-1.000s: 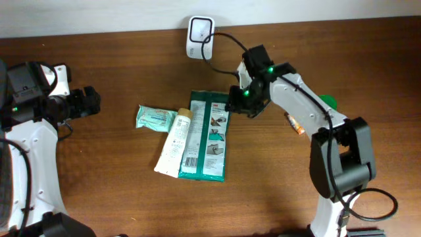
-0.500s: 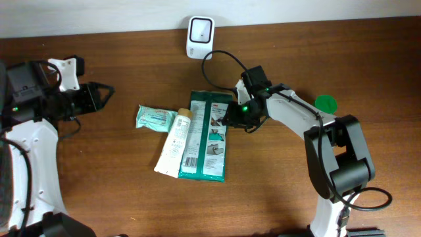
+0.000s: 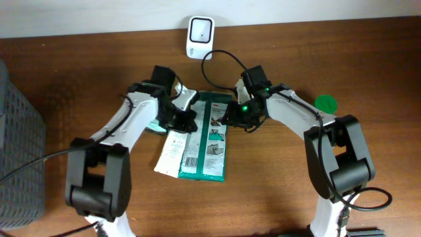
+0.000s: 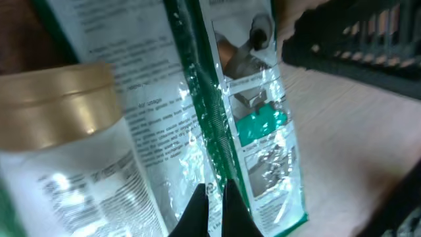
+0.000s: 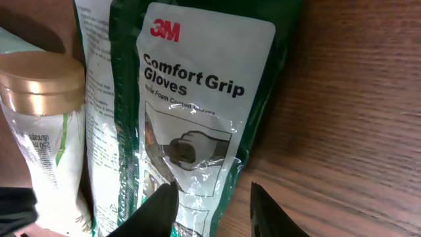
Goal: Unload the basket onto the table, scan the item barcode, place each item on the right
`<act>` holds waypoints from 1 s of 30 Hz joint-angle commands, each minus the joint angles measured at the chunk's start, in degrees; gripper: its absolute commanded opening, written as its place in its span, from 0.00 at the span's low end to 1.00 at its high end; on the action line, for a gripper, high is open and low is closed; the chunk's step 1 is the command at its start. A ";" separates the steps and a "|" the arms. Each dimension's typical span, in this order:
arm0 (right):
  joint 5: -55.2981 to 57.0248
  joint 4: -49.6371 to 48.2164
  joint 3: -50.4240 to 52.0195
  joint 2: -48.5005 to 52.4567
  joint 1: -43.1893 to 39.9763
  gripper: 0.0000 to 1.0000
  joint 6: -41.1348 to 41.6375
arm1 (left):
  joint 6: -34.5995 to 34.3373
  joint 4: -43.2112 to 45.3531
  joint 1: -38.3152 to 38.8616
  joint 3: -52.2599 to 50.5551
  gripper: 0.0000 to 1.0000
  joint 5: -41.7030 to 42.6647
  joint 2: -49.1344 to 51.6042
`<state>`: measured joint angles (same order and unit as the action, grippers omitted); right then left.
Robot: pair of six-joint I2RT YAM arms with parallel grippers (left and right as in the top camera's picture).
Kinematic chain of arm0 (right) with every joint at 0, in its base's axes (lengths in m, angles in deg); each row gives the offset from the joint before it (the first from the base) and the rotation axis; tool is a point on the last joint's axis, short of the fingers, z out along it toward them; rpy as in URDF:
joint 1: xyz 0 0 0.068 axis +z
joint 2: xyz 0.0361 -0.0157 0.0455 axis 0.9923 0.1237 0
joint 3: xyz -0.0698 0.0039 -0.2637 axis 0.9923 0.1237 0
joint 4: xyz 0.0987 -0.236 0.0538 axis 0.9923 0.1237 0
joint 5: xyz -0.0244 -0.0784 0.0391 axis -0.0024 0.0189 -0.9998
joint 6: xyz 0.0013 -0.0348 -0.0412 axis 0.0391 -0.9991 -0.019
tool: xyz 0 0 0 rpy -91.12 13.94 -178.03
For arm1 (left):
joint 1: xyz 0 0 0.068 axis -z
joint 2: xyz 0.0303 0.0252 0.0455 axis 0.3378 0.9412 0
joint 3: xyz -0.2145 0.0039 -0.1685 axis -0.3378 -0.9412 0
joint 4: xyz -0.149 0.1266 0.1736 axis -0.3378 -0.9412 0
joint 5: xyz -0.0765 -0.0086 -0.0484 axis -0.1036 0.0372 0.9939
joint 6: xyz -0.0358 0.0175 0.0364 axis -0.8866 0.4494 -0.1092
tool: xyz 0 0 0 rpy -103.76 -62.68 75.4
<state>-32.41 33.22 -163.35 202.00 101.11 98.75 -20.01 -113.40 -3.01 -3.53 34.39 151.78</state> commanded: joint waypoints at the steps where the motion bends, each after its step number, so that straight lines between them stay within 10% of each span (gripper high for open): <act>1: -0.31 -0.20 0.44 0.00 0.52 0.33 0.22 | 2.93 0.55 0.98 -0.04 0.00 -3.61 2.36; 11: -4.00 2.14 0.42 -1.11 -0.22 0.24 0.17 | -12.26 6.32 0.94 -0.04 0.00 -11.21 8.81; 21: -9.49 -5.18 8.63 -1.75 7.52 0.54 16.96 | -13.86 5.88 -0.35 -0.04 0.00 -11.23 9.07; 30: -4.76 -20.92 8.83 -1.73 10.05 0.29 19.12 | -13.86 5.49 -0.35 -0.04 0.00 -11.69 9.07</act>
<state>-37.88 13.33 -154.28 200.69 111.23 119.16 -33.32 -107.54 -3.05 -3.27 24.64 158.44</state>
